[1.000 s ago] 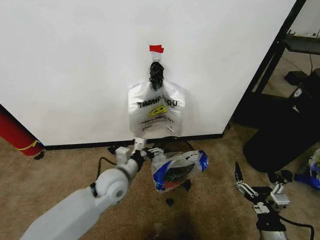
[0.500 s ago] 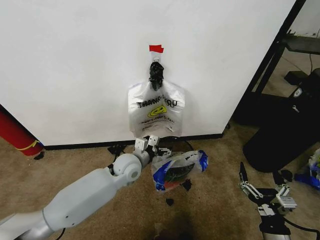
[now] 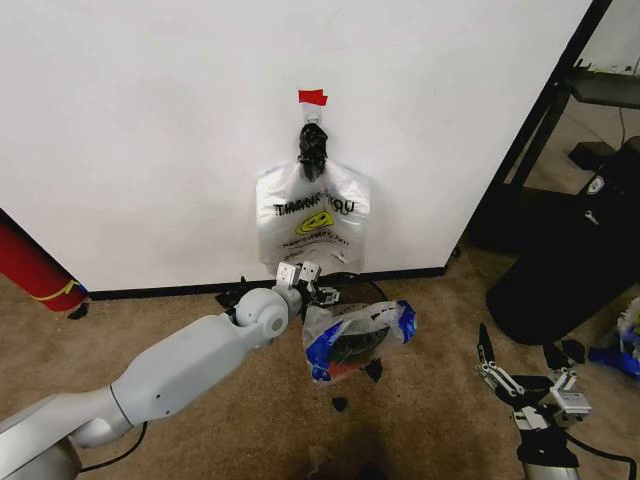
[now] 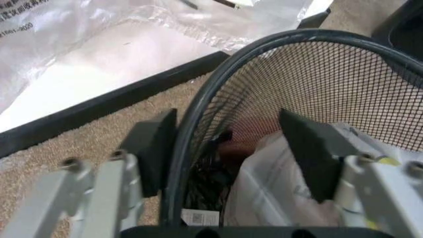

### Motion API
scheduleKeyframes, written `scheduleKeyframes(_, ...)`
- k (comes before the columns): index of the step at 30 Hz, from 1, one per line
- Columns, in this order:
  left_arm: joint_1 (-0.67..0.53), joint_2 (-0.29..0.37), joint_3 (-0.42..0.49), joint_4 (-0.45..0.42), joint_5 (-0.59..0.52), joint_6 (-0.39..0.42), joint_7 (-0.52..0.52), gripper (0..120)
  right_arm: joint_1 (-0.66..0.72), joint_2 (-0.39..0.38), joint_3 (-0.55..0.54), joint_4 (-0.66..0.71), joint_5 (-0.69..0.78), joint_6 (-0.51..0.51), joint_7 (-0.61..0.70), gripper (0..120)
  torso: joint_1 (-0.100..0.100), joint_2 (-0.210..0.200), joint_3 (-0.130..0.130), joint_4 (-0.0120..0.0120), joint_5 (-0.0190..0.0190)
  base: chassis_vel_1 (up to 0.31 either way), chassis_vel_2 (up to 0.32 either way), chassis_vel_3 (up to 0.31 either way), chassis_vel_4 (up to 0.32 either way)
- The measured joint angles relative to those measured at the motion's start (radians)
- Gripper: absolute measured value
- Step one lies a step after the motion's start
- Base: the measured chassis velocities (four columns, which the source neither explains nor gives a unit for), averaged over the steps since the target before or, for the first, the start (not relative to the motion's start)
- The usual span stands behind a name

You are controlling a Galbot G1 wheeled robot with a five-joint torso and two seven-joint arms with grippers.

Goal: Pick up the garbage bag from the wall and place it over the trash bin.

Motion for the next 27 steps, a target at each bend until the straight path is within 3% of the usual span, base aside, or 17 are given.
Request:
scheduleKeyframes(9,0.008,-0.012,-0.003,0.019,-0.012,-0.006,-0.006,30,0.000,0.000,-0.003,0.005,0.006,-0.014,0.005,100,0.000,0.000,0.000,-0.0002,-0.0002,0.000,0.000,0.000,0.000)
scheduleKeyframes(15,0.019,-0.009,-0.009,0.014,-0.037,-0.007,-0.026,4,0.003,-0.002,-0.004,0.014,0.009,-0.024,0.010,100,0.000,0.000,0.000,-0.0002,-0.0001,0.000,0.000,0.000,0.000)
scheduleKeyframes(24,0.065,0.014,-0.064,-0.057,-0.128,0.000,-0.118,2,0.009,-0.004,-0.006,0.011,0.009,-0.032,0.015,100,0.000,0.000,0.000,-0.0001,0.0000,0.000,0.000,0.000,0.000)
scheduleKeyframes(27,0.124,0.022,-0.127,-0.123,-0.178,-0.015,-0.202,2,0.016,-0.007,-0.009,0.007,0.009,-0.042,0.021,100,0.000,0.000,0.000,-0.0001,0.0000,0.000,0.000,0.000,0.000)
